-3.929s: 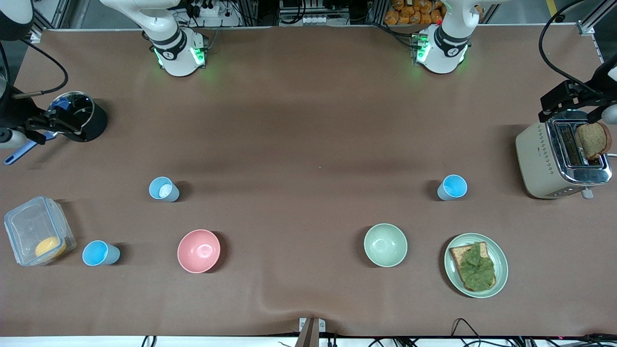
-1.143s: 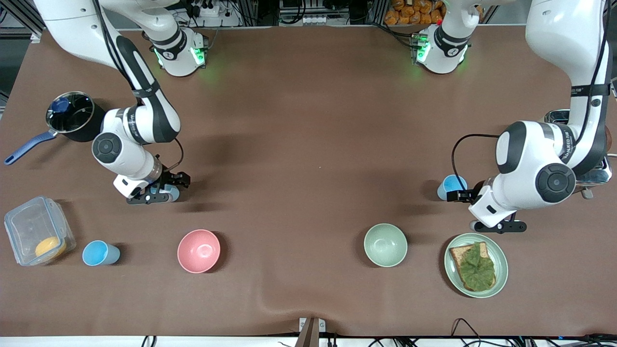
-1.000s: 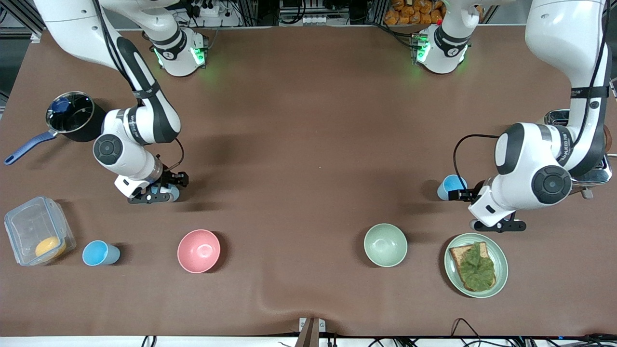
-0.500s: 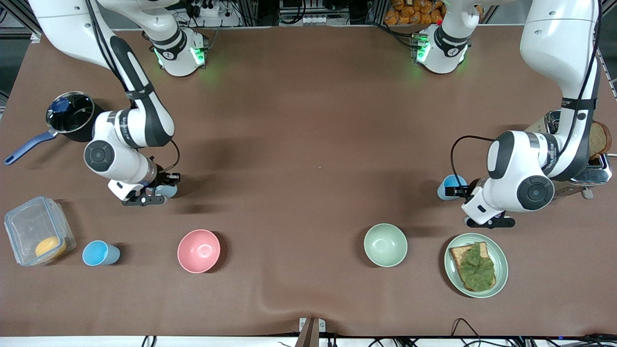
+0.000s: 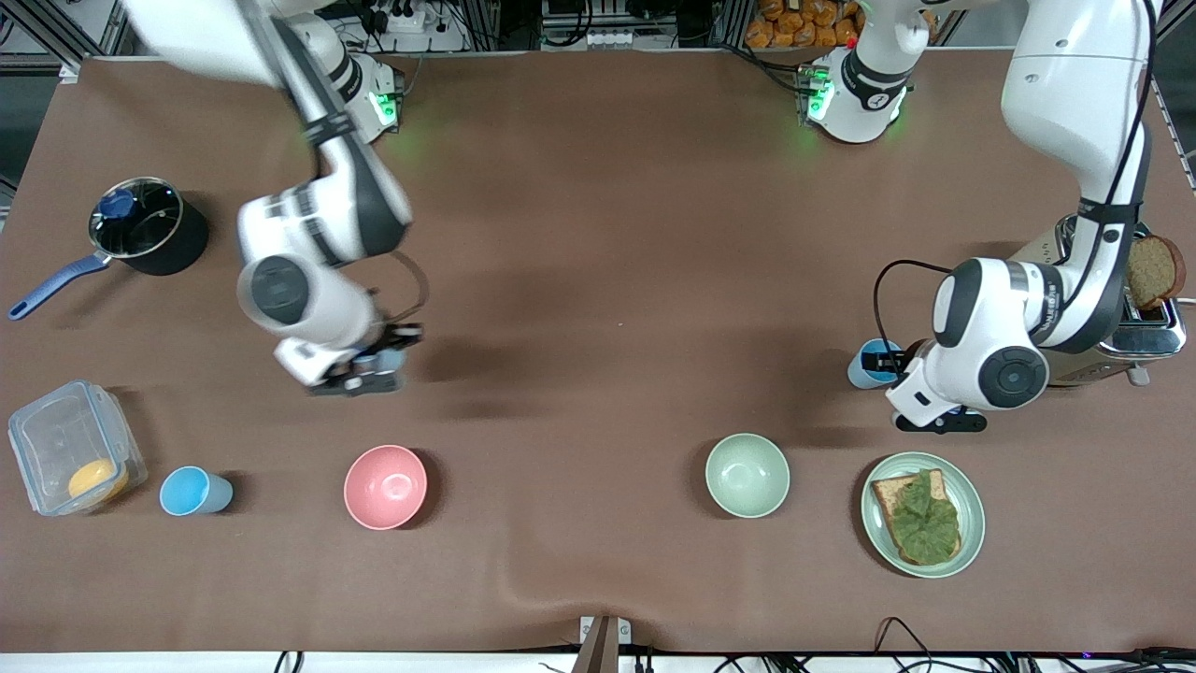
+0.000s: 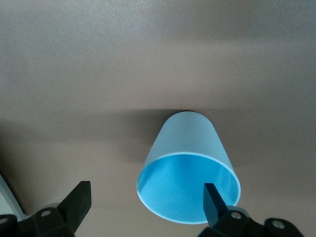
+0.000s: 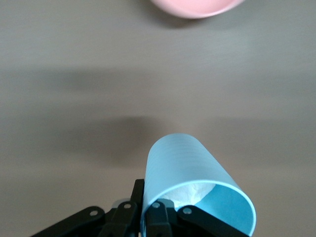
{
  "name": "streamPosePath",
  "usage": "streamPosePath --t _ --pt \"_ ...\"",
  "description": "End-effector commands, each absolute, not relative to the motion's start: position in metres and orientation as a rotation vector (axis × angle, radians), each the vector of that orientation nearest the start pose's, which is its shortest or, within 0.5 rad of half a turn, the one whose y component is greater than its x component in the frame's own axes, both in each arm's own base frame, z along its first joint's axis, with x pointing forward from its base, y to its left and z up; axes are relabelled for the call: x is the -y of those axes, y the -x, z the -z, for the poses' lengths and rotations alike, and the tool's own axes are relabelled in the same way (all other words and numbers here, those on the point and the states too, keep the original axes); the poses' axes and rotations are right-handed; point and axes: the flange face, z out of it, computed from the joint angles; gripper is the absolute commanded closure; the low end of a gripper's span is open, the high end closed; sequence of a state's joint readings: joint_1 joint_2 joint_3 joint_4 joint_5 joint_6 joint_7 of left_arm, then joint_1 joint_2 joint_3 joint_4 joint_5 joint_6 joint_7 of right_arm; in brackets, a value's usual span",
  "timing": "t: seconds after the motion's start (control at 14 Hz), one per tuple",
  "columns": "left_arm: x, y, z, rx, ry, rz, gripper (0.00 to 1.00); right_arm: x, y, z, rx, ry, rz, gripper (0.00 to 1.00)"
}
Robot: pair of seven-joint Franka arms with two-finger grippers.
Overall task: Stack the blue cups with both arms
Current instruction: 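Carry the blue cup with the right gripper to the table middle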
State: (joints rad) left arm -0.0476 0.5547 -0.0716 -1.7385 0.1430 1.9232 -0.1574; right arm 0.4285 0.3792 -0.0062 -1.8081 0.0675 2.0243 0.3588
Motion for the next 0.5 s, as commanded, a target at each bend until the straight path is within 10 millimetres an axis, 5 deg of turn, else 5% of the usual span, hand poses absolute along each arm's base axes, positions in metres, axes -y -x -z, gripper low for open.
streamPosePath --t 0.0,0.07,0.14,0.29,0.36,0.43 --pt "0.064 -0.618 -0.229 -0.047 2.930 -0.522 0.00 -0.339 -0.554 -0.311 -0.113 3.064 -0.335 1.00" --pt "0.066 -0.618 -0.229 -0.048 2.930 -0.522 0.00 -0.377 -0.542 -0.311 -0.157 3.022 -0.358 1.00" --pt "0.065 -0.619 -0.230 -0.035 2.932 -0.515 0.20 -0.405 -0.534 -0.309 -0.230 3.003 -0.373 1.00" --pt "0.070 -0.617 -0.226 0.086 2.915 -0.509 0.79 -0.442 -0.525 -0.291 -0.363 3.001 -0.391 1.00" --pt "0.079 -0.616 -0.221 0.124 2.904 -0.508 0.94 -0.469 -0.512 -0.280 -0.371 3.016 -0.395 1.00" --pt "0.091 -0.615 -0.220 0.129 2.900 -0.500 1.00 -0.483 -0.507 -0.269 -0.409 3.019 -0.395 1.00"
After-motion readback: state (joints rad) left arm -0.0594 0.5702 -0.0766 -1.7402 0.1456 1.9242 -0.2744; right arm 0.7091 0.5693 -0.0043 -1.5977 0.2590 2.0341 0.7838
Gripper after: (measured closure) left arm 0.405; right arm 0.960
